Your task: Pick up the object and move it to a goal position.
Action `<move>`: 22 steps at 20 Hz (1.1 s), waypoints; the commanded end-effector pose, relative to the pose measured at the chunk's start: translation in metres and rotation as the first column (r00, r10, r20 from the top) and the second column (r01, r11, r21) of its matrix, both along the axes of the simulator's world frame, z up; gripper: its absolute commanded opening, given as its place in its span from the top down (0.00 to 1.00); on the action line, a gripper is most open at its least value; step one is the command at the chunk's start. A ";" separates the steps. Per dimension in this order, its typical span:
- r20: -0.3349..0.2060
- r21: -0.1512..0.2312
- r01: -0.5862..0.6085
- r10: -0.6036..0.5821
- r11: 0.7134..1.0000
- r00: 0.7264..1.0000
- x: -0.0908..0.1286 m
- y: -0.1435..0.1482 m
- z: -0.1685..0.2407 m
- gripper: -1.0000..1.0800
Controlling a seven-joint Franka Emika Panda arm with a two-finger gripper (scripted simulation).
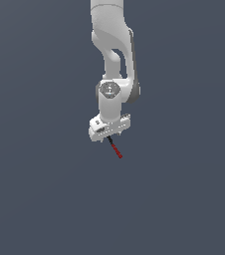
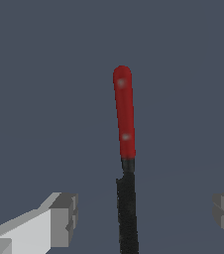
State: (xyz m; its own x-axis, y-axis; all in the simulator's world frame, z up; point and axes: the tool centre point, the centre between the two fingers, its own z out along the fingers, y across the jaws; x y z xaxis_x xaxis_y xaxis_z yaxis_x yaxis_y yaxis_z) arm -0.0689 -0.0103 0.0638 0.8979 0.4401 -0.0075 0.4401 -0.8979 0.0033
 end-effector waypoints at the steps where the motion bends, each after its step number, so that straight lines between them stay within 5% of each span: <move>1: 0.004 0.004 -0.025 0.025 1.000 1.000 -0.003 0.003 -0.004 0.04; 22: 0.005 0.006 -0.037 0.037 0.999 0.999 -0.005 0.004 -0.054 0.04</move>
